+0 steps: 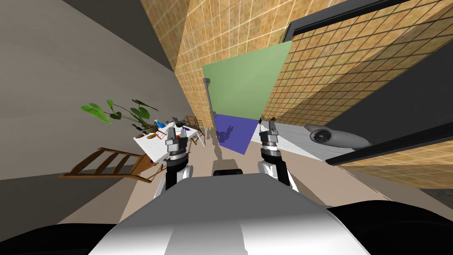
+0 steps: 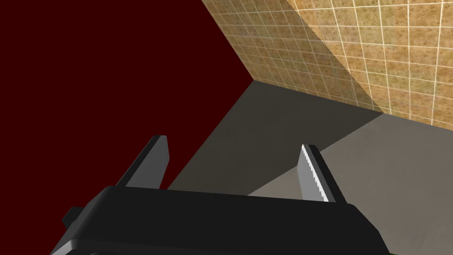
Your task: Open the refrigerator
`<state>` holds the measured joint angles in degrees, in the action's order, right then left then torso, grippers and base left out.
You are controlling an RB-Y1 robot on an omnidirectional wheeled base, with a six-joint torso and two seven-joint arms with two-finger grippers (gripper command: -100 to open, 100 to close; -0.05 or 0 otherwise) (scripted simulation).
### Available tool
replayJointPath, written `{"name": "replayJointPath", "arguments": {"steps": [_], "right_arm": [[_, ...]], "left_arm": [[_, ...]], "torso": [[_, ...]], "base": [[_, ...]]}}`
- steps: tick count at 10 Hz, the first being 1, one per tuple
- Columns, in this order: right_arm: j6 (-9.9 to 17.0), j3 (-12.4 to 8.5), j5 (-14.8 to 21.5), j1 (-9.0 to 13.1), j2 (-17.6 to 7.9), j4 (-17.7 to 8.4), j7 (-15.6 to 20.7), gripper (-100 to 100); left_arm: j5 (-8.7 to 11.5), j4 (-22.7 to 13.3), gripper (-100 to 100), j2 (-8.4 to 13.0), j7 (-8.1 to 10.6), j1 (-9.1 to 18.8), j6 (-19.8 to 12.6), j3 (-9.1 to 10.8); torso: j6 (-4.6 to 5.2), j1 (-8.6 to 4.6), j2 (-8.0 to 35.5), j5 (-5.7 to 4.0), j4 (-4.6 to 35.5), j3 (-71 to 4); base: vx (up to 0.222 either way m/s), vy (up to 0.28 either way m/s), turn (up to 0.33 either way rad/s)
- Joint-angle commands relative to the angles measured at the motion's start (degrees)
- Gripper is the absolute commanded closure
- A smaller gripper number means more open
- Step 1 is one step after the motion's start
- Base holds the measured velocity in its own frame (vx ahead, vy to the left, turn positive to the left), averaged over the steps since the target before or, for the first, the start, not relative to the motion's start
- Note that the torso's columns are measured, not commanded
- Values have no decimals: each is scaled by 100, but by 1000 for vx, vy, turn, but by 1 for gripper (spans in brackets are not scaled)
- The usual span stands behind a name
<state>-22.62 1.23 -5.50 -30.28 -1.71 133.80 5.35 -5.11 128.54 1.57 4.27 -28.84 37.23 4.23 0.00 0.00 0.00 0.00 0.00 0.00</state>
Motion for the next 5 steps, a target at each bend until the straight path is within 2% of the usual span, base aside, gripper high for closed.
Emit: {"name": "replayJointPath", "arguments": {"steps": [1, 5], "right_arm": [[0, 0, 0, 0, 0, 0, 0, 0], [0, 0, 0, 0, 0, 1, 0, 0]], "left_arm": [[0, 0, 0, 0, 0, 0, 0, 0], [0, 1, 0, 0, 0, 0, 0, 0]], "torso": [[0, 0, 232, 0, 235, -467], [0, 0, 1845, 0, 1846, -3692]], "base": [[0, 0, 0], [0, 0, 0]]}}
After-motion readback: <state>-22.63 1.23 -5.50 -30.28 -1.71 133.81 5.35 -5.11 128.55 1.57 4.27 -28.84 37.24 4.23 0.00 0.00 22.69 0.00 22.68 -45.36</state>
